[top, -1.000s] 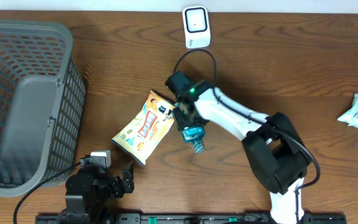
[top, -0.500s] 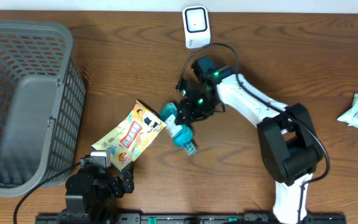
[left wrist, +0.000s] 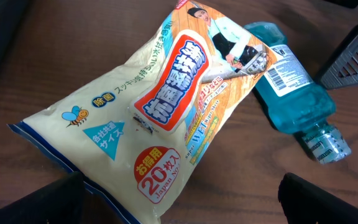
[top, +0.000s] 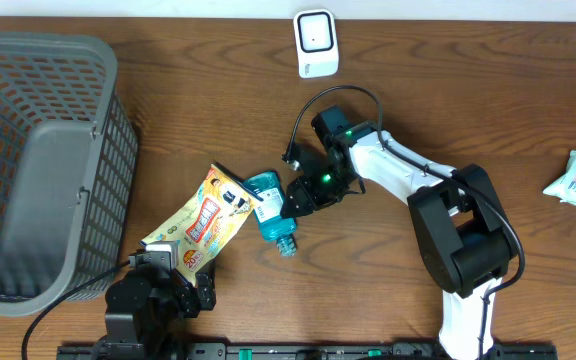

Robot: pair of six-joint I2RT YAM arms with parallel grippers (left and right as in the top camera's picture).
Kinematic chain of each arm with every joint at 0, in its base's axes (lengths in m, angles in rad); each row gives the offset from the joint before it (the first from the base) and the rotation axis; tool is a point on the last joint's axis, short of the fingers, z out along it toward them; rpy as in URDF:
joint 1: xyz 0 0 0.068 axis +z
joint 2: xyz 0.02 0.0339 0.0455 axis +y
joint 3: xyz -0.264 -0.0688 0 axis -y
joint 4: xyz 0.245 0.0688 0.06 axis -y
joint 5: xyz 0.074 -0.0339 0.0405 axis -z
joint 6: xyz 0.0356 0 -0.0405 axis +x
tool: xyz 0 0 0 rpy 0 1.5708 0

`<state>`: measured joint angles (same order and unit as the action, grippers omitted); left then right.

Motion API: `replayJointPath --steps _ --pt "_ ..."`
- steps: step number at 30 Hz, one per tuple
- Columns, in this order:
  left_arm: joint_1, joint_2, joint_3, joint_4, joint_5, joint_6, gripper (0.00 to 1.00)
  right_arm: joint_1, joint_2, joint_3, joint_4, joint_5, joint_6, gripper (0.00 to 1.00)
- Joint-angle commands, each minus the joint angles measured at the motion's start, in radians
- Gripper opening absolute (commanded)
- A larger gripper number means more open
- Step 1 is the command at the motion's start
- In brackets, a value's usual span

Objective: Scan the item barcode

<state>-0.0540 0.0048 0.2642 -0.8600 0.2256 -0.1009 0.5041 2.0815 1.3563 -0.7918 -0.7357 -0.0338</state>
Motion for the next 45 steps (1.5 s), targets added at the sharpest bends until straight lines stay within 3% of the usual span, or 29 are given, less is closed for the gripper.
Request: replayJointPath --steps 1,9,13,15,16,24,29,34,36,37,39,45 --pt "0.000 -0.001 -0.003 -0.029 -0.010 0.002 0.99 -0.002 0.011 0.020 0.011 -0.005 -0.004 0.54" --pt "0.000 -0.001 -0.003 -0.029 -0.010 0.002 0.99 0.028 0.011 0.020 0.002 -0.007 0.030 0.57" --pt "0.000 -0.001 -0.003 -0.029 -0.010 0.002 0.99 0.068 0.003 0.035 -0.006 -0.006 0.048 0.81" --pt "0.000 -0.001 -0.003 -0.029 -0.010 0.002 0.99 0.087 -0.007 0.046 -0.018 0.007 0.053 0.99" --pt "0.000 -0.001 -0.003 -0.029 -0.010 0.002 0.99 0.096 -0.014 0.047 -0.022 0.022 0.063 0.99" --pt "0.000 -0.001 -0.003 -0.029 -0.010 0.002 0.99 0.193 -0.041 0.047 -0.055 0.294 0.164 0.99" --pt "0.000 -0.001 -0.003 -0.029 -0.010 0.002 0.99 0.300 -0.039 0.047 -0.046 0.563 0.247 0.99" --pt "0.000 -0.001 -0.003 -0.029 -0.010 0.002 0.99 0.373 -0.033 0.045 -0.016 0.679 0.290 0.99" --pt "0.000 -0.001 -0.003 -0.029 -0.010 0.002 0.99 0.385 -0.032 0.043 -0.016 0.744 0.333 0.94" --pt "0.000 -0.001 -0.003 -0.029 -0.010 0.002 0.99 0.387 -0.032 0.043 -0.016 0.772 0.365 0.86" --pt "0.000 -0.001 -0.003 -0.029 -0.010 0.002 0.99 0.383 -0.032 0.043 -0.013 0.775 0.381 0.79" --pt "0.000 -0.001 -0.003 -0.029 -0.010 0.002 1.00 0.359 -0.032 0.043 -0.005 0.779 0.436 0.66"
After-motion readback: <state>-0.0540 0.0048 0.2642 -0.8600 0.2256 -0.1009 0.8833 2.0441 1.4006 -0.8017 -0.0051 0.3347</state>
